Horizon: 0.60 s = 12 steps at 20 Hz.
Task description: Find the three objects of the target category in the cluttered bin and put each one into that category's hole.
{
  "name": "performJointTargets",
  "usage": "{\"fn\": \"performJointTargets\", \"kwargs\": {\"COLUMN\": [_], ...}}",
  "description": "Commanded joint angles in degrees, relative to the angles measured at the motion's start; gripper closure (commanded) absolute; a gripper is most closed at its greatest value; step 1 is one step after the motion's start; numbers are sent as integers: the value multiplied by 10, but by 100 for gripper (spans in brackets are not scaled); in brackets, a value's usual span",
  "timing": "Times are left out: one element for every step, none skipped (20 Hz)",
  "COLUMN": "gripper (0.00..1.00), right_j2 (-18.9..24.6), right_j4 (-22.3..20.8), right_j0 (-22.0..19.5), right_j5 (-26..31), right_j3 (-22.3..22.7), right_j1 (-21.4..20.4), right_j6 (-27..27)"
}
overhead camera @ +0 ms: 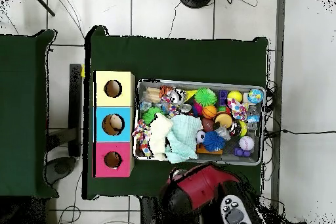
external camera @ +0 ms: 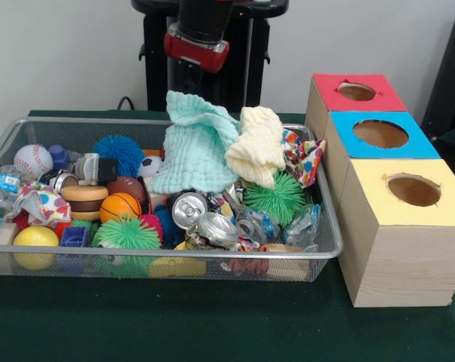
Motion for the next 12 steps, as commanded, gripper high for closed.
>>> {"fn": "performJointTargets", "kwargs": {"gripper": [100, 100, 100, 100, 100, 100, 100, 100, 100, 100, 100, 100], "right_j2": [68, 74, 78, 81, 80, 75, 68, 60, 52, 45, 37, 30], "right_j4": [-22, -23, -23, -23, -24, -22, -15, -7, 0, 8, 15, 23], "right_j0": [-69, -78, -85, -92, -95, -94, -94, -90, -86, -82, -78, -74], "right_j5": [-71, -74, -76, -77, -79, -78, -74, -69, -63, -58, -52, -46], "right_j3": [-93, -94, -95, -95, -98, -101, -104, -106, -108, -110, -113, -115], "right_j1": [54, 59, 63, 67, 72, 75, 81, 84, 87, 90, 93, 96], "right_j6": [-56, -61, -62, -64, -60, -53, -42, -31, -20, -8, 3, 14]}}
